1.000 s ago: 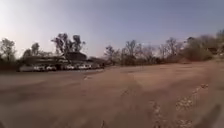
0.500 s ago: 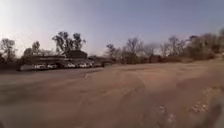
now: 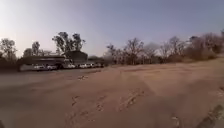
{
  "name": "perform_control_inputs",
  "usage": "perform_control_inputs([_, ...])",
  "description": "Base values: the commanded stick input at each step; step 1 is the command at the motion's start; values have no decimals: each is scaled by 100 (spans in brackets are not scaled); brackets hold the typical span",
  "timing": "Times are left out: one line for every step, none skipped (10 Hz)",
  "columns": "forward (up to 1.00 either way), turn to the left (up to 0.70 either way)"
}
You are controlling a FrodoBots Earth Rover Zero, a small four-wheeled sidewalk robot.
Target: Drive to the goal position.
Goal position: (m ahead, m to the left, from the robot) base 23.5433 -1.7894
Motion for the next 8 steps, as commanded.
perform_control_inputs([70,-35])
perform_control_inputs([70,-22])
perform_control_inputs([70,-5])
perform_control_inputs([70,0])
perform_control_inputs([70,0])
perform_control_inputs([70,0])
perform_control_inputs([70,0])
perform_control_inputs([70,0])
